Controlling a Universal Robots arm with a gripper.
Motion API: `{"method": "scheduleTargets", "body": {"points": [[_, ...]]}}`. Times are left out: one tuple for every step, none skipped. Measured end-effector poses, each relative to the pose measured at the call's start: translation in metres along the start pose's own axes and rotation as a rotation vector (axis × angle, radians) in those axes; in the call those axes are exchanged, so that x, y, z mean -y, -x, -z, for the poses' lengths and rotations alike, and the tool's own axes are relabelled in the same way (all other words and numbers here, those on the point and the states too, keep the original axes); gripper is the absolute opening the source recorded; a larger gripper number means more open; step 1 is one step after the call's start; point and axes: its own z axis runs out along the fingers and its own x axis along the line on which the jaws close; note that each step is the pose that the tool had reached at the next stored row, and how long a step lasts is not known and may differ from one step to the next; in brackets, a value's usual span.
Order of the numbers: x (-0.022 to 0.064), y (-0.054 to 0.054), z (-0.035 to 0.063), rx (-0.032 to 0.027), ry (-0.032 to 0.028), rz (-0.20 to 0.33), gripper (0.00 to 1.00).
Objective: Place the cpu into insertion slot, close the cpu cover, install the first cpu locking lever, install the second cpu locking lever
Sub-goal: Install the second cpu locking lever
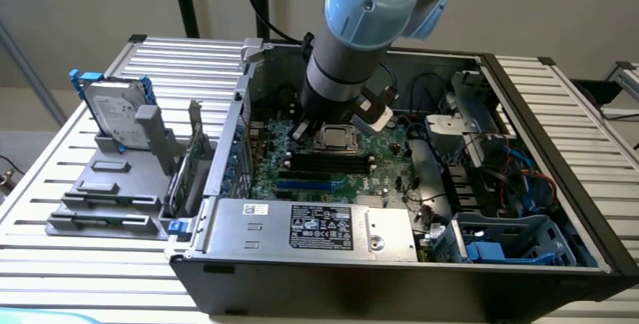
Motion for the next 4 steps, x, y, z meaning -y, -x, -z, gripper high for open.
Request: {"method": "scheduleTargets", "body": {"points": [[0.0,0.0,0.0,0.0,0.0,0.0,0.11],[0.0,0.0,0.0,0.0,0.0,0.0,0.11],[0.0,0.0,0.0,0.0,0.0,0.0,0.11],[0.0,0.0,0.0,0.0,0.0,0.0,0.11]]}}
